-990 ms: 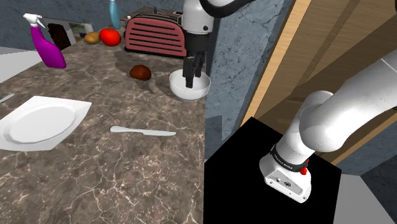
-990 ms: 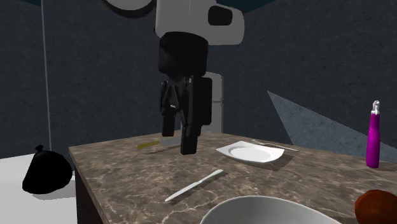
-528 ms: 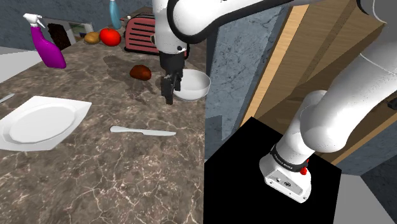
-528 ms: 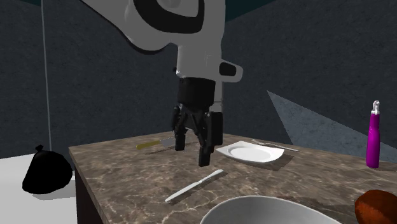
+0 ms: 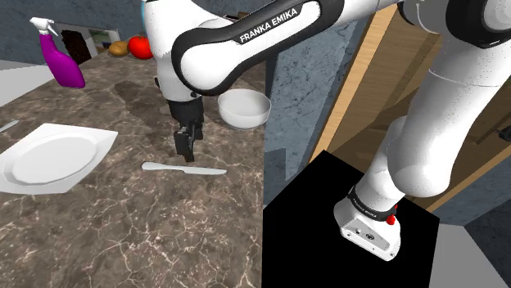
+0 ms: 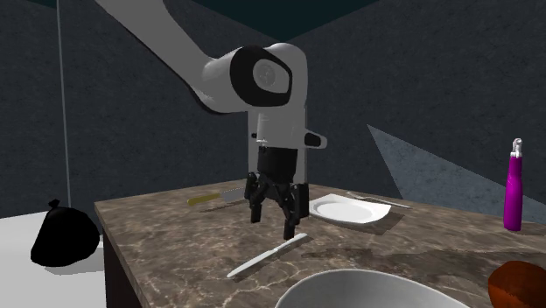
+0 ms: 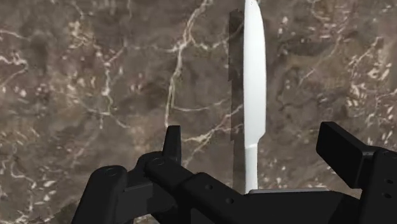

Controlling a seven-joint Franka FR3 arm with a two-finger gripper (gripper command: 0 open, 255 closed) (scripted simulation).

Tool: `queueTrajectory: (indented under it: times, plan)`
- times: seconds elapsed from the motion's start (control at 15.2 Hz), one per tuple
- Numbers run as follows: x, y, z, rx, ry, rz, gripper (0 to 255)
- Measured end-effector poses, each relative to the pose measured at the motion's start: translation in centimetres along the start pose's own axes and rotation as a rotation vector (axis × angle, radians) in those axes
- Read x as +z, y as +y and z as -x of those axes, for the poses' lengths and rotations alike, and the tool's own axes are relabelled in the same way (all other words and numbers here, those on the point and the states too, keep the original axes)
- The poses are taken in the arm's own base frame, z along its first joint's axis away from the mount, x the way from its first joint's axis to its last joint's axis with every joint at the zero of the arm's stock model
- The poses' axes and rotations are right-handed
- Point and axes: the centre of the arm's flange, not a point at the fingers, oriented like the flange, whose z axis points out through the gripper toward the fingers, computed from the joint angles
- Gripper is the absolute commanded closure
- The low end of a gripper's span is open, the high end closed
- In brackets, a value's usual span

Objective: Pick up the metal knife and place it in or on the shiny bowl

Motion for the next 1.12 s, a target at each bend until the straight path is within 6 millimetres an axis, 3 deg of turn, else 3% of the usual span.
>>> queueTrajectory:
  times: [0.2, 0.66, 1.06, 1.12]
  plan:
    - [1.8, -1.8, -2.2, -0.043, -0.006, 0.007, 0]
    - [5.4, -2.2, -2.6, -0.052, -0.007, 0.008, 0]
    - [5.8, -2.2, -2.6, -0.052, -0.007, 0.008, 0]
    - [5.8, -2.2, -2.6, -0.052, -0.007, 0.008, 255]
